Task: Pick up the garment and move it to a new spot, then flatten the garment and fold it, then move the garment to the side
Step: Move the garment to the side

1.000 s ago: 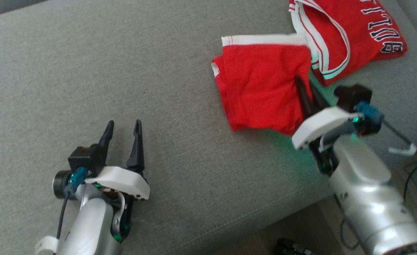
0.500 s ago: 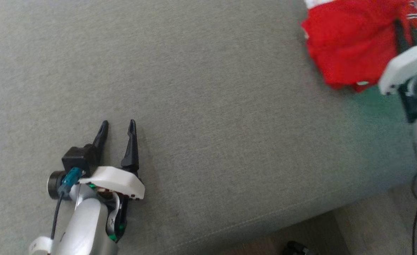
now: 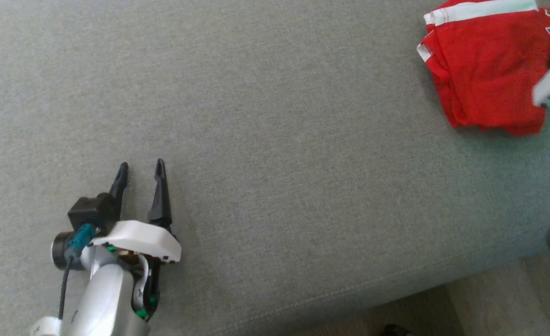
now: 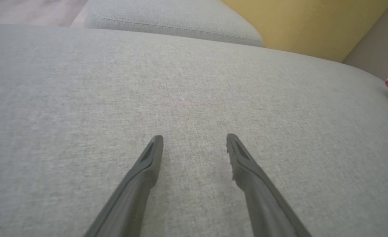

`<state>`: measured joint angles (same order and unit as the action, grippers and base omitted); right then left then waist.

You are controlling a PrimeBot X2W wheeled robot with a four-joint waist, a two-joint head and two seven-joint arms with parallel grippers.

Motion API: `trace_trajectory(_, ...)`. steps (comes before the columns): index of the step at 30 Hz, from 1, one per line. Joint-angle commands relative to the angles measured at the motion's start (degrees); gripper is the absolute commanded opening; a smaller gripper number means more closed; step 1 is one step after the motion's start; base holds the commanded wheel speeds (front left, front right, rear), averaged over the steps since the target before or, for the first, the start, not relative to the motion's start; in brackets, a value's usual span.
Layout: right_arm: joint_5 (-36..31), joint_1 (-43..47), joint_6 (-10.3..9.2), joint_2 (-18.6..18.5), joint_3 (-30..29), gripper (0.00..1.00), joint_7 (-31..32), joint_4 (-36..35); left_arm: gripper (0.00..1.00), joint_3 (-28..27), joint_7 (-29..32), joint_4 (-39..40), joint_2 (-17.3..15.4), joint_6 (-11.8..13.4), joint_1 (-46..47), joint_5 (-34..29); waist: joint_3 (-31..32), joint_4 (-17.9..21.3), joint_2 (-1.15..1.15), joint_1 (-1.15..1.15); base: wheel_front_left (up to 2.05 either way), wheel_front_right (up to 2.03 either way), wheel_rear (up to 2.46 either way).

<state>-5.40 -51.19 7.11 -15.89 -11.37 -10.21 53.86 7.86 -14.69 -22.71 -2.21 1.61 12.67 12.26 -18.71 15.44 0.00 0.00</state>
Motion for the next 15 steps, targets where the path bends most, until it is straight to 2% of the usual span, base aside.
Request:
trace_trajectory(1, -0.49, -0.28, 0.37, 1.5, 0.95, 1.0, -1.43, -3.02, 1.0, -2.28, -0.31, 1.95, -0.66, 0.58, -0.18, -0.51, 0.47, -0.39, 0.0, 0.0, 0.0, 0.0, 0.0)
trace_trajectory(6, 1.74, 3.64, 0.37, 7.18, 4.72, 1.0, -4.01, -8.13, 1.0, -3.45, -0.31, 4.32, -0.66, 0.89, -0.72, -0.88, 2.37, -2.61, 0.0, 0.0, 0.0, 0.0, 0.0)
trace_trajectory(15, 7.6, 14.25, 0.37, 11.73, 10.29, 1.0, -4.75, -14.36, 1.0, -4.48, -0.31, 4.62, -0.66, 2.38, -2.1, 0.07, 6.17, -9.27, 0.0, 0.0, 0.0, 0.0, 0.0)
